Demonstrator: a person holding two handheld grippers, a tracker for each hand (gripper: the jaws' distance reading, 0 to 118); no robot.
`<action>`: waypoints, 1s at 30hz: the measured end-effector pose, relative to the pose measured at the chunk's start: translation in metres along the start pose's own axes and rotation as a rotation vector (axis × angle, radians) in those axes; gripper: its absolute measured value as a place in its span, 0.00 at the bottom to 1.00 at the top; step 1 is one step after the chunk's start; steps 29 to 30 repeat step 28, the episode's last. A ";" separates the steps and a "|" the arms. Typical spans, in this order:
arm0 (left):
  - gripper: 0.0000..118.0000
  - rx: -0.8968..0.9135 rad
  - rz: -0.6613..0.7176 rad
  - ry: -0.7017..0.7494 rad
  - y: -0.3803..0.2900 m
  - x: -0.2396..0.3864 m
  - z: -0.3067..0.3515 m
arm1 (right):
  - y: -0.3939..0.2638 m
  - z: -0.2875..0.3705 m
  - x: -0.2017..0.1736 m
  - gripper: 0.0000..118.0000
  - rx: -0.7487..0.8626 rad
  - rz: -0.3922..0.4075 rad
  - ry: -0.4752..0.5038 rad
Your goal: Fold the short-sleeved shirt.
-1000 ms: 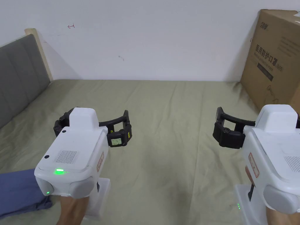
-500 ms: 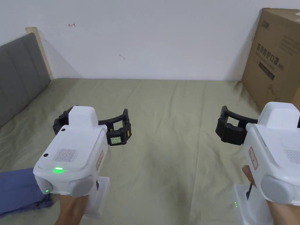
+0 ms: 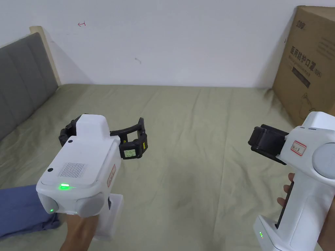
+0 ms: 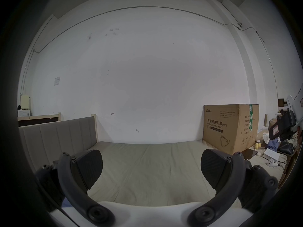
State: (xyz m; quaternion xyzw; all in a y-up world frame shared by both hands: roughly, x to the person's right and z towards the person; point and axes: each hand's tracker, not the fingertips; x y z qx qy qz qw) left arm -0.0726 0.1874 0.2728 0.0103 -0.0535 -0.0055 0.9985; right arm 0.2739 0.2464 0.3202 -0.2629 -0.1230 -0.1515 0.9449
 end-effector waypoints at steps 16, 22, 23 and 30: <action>1.00 0.000 0.003 0.002 -0.001 -0.003 0.002 | -0.010 -0.007 -0.008 0.99 0.073 0.094 0.025; 1.00 0.002 0.004 0.007 -0.003 -0.004 0.003 | -0.021 -0.012 0.003 0.99 0.262 0.124 0.156; 1.00 0.003 0.004 0.007 -0.003 -0.004 0.003 | -0.025 -0.011 0.005 0.99 0.319 0.133 0.180; 1.00 0.006 -0.007 0.011 -0.003 -0.004 0.003 | -0.037 -0.009 0.005 1.00 0.502 0.259 0.160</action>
